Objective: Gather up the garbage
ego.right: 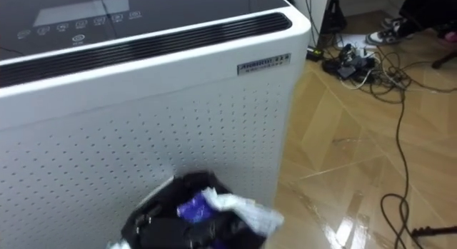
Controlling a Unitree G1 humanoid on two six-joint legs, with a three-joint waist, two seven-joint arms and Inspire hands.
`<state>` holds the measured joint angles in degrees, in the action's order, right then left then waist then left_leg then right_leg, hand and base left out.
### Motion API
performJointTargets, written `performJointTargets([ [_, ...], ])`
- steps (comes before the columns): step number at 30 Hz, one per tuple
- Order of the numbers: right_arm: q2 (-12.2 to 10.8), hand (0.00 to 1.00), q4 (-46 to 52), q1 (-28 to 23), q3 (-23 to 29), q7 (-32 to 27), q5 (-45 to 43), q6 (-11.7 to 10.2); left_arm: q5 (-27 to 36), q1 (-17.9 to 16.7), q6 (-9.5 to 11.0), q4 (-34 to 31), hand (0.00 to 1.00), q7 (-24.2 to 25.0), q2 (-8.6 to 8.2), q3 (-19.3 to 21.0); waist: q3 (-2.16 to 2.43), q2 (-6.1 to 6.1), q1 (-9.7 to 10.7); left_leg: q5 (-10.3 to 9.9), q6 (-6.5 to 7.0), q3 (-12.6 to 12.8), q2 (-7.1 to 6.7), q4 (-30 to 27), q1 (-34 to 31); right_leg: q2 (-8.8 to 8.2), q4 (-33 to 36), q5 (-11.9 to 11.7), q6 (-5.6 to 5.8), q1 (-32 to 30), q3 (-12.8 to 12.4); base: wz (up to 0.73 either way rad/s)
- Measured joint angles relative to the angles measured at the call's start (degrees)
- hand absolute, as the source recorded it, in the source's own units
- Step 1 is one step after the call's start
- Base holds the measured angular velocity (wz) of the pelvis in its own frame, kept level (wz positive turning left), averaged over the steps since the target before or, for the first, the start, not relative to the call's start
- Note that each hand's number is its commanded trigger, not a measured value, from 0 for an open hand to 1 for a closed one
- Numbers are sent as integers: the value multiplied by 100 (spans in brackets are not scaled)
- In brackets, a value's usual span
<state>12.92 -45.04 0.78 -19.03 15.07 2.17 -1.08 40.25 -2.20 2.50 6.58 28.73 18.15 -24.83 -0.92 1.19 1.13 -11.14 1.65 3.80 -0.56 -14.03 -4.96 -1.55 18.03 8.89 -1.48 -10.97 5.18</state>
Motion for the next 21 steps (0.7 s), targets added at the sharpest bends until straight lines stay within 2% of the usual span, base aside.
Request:
performJointTargets([
  [4, 5, 100, -25, 31, -13, 8, 3, -5, -405, -68, 0, 383, 100, 0, -19, -70, -5, 0, 7, 0, 1, -50, 3, -92, -225, -35, 3, -9, -5, -136, 127, 14],
  [13, 31, 100, -196, 288, -8, -51, 124, -5, -785, -110, -2, 1006, 100, 2, -97, -141, -2, 57, -108, 5, -4, -77, 10, -200, -640, -73, 131, -22, -24, -532, 149, 2],
  [21, -9, 100, -429, 543, -42, -331, 299, -37, -1404, -69, 33, 1780, 100, -7, -132, -220, -28, 58, -150, 5, -3, -64, -5, -312, -860, -99, 187, -19, -26, -730, 193, 2],
])
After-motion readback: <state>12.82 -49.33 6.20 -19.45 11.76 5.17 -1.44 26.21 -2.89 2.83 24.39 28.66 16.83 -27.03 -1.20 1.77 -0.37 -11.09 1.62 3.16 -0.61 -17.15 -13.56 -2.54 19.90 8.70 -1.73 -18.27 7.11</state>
